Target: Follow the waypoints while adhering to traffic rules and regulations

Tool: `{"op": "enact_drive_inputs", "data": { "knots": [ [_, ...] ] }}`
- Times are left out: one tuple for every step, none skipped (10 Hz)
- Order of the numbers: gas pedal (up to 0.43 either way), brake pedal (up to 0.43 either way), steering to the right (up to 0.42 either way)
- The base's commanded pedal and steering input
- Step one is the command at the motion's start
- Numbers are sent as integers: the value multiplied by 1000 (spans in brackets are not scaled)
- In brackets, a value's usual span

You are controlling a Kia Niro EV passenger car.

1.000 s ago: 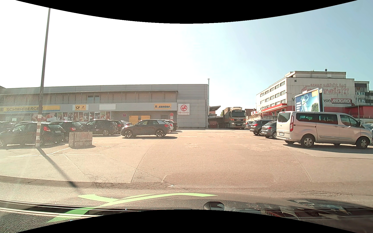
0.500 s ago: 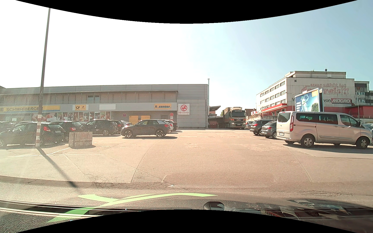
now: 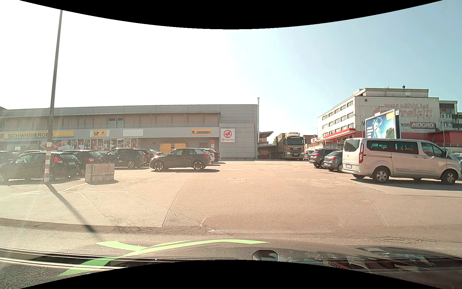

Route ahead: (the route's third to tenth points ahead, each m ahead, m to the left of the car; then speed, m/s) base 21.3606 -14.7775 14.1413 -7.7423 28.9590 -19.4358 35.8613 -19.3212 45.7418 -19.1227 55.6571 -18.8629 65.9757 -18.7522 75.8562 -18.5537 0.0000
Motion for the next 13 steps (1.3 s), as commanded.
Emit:
{"op": "enact_drive_inputs", "data": {
  "knots": [
    [0,421,-55],
    [0,421,-55],
    [0,421,-56],
    [0,421,-55],
    [0,421,-55],
    [0,421,-55],
    [0,421,-56],
    [0,421,-55],
    [0,421,-55],
    [0,421,-55],
    [0,421,-55],
    [0,421,-55],
    [0,421,-55]
  ]
}}
